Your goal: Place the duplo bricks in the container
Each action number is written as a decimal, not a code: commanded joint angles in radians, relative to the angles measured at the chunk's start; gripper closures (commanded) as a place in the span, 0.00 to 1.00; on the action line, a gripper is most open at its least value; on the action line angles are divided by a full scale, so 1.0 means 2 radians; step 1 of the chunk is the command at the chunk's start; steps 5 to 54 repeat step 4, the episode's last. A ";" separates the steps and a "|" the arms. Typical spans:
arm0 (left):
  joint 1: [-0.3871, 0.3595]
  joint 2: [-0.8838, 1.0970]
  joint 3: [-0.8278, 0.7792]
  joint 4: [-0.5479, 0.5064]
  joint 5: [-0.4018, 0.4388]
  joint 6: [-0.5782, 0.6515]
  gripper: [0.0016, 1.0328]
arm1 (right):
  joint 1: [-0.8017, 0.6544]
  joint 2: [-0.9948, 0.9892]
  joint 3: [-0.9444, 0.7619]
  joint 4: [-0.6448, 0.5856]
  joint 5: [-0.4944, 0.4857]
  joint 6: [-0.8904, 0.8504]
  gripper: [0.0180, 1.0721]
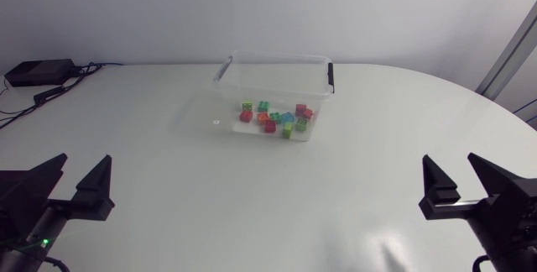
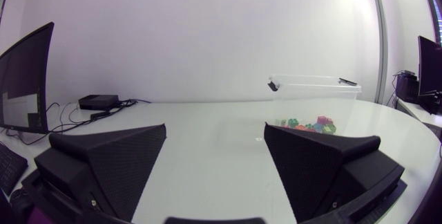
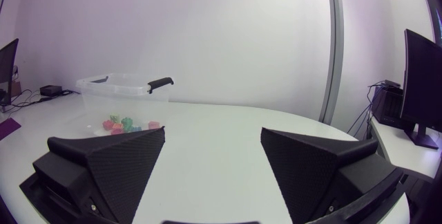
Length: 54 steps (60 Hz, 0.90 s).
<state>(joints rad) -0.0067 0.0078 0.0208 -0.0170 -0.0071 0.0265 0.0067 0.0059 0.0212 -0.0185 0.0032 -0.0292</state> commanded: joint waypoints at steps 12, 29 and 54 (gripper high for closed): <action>0.003 -0.004 -0.010 0.008 0.004 -0.013 0.04 | -0.003 -0.003 -0.011 0.009 -0.002 0.015 0.05; 0.003 -0.004 -0.010 0.008 0.004 -0.013 0.04 | -0.003 -0.003 -0.011 0.009 -0.002 0.015 0.05; 0.003 -0.004 -0.010 0.008 0.004 -0.013 0.04 | -0.003 -0.003 -0.011 0.009 -0.002 0.015 0.05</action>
